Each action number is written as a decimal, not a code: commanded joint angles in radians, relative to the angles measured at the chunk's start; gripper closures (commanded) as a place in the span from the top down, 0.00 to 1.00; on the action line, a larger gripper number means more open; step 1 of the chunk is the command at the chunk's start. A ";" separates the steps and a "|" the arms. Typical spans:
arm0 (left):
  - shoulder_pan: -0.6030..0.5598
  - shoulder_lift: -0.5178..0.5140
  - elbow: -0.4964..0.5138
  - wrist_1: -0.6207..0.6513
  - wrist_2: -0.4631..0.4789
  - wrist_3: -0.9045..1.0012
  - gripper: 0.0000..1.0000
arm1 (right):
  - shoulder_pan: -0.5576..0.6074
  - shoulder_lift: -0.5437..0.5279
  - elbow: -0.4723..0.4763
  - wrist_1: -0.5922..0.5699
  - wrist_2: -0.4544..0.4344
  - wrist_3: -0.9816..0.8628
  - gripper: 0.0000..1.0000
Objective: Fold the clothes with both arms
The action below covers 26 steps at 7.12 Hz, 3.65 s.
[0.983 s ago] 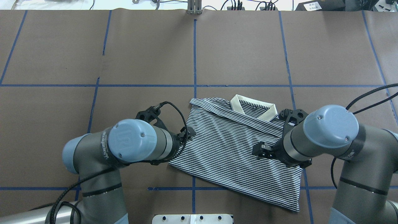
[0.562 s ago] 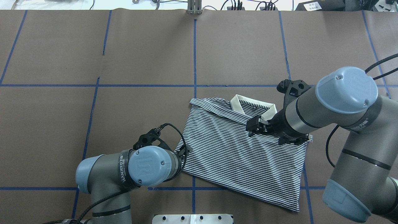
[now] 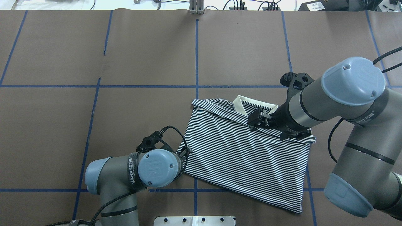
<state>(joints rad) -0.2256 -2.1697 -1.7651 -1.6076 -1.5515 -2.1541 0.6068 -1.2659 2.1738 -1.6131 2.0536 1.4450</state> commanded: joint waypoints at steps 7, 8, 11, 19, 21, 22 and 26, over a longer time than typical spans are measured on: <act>0.000 -0.018 0.009 0.009 0.030 0.052 0.00 | 0.007 -0.001 0.000 -0.001 0.003 0.002 1.00; -0.003 -0.018 0.003 0.023 0.028 0.081 0.00 | 0.008 -0.001 0.000 -0.001 0.002 0.002 1.00; -0.118 -0.016 0.010 0.028 0.031 0.143 0.00 | 0.008 0.000 0.000 -0.001 0.000 0.003 1.00; -0.443 -0.316 0.698 -0.570 0.148 0.639 0.00 | 0.013 0.051 -0.055 0.001 -0.006 0.012 1.00; -0.471 -0.369 0.833 -0.656 0.201 0.758 0.00 | 0.013 0.053 -0.055 0.001 -0.010 0.011 1.00; -0.471 -0.399 0.878 -0.675 0.217 0.761 0.00 | 0.014 0.053 -0.055 0.004 -0.012 0.008 1.00; -0.512 -0.400 0.886 -0.707 0.200 0.910 1.00 | 0.013 0.101 -0.113 0.022 -0.078 0.002 1.00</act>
<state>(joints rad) -0.7141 -2.5687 -0.8701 -2.3126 -1.3387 -1.2785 0.6198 -1.1958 2.0951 -1.5919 2.0019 1.4476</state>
